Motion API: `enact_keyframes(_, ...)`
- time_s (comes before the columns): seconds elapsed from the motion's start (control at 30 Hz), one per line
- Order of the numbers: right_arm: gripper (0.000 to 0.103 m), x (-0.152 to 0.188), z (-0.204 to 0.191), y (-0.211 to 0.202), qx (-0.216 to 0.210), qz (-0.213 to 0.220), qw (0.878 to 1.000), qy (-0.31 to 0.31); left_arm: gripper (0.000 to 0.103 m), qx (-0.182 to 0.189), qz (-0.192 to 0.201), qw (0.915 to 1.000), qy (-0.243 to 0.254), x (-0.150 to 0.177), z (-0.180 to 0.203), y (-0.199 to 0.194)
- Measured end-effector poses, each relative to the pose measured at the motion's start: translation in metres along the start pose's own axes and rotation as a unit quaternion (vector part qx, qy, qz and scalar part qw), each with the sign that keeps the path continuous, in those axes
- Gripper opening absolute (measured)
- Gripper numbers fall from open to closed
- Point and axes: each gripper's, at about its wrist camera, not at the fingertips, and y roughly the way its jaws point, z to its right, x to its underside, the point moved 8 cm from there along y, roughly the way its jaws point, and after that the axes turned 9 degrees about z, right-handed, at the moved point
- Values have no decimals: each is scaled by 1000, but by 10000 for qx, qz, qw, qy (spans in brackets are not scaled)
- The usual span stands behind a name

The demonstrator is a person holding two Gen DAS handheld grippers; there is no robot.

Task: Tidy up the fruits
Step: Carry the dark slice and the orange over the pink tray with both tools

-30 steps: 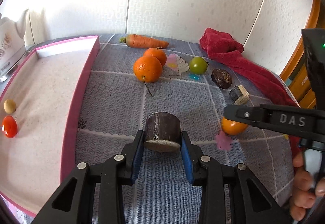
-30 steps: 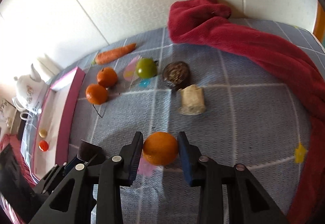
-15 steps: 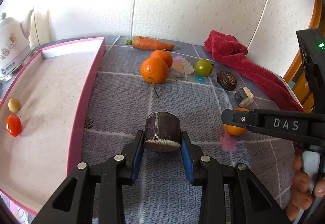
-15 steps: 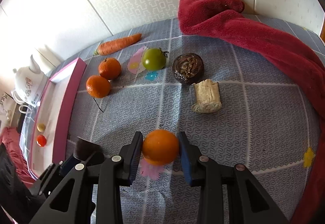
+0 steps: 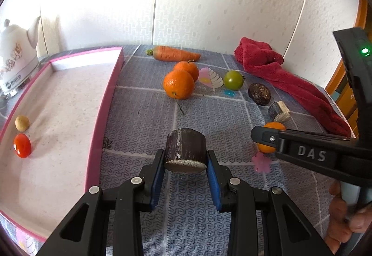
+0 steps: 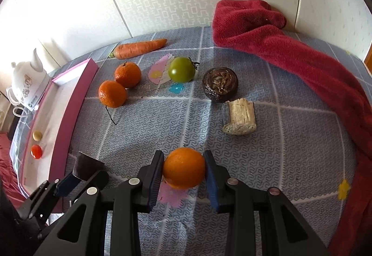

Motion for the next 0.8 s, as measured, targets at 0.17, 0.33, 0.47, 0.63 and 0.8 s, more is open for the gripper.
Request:
enact_keyframes(0.17,34,-2,-2,-1,76,81,9999,-121,35,17,77,10000,-45,-3,1,-8)
enact_keyframes(0.33,34,-5,-6,-2,119,183,9996,-183,35,-23,216,9995,-227,-9,-5,-20)
enact_keyframes(0.47,34,-11,-9,-7,147,384,9988,-270,35,-56,396,9987,-328,-17,-10,-30)
enact_keyframes(0.63,34,-15,-16,-12,138,555,9978,-342,35,-78,587,9971,-471,-27,-16,-42)
enact_keyframes(0.8,34,-18,-29,-17,65,686,9967,-418,35,-128,762,9951,-611,-36,-24,-53)
